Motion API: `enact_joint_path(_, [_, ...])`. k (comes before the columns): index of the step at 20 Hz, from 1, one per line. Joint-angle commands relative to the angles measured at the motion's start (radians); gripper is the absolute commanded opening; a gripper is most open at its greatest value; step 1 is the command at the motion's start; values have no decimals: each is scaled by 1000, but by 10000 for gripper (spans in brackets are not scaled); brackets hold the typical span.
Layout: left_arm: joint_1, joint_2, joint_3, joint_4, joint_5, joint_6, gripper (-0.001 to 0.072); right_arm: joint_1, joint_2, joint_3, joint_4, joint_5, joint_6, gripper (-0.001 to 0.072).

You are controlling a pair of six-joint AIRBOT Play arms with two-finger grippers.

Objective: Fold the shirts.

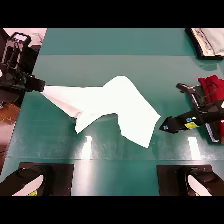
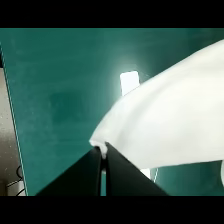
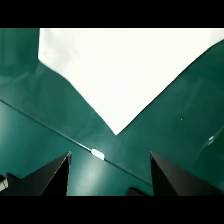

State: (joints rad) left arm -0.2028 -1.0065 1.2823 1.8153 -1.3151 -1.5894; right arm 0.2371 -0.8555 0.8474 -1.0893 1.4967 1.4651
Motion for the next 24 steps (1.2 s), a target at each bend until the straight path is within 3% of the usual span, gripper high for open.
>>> enact_joint_path(1, [0,1,-5,-51,23,-11,25,-144,15,-93,45,-142,33,454])
enact_joint_path(2, [0,1,-5,-68,31,-11,25,-196,-12,-131,89,-202,24,404])
enact_joint_path(4, [0,1,-5,-93,41,-11,25,-282,-87,-189,211,-299,-54,404])
enact_joint_path(7, [0,1,-5,-130,49,-11,25,-357,-261,-170,349,-336,-169,405])
enact_joint_path(16, [0,1,-5,-156,48,-11,25,-287,-656,74,337,-193,-172,412])
enact_joint_path(24, [0,1,-5,-161,48,-12,25,-220,-708,146,331,-138,-154,406])
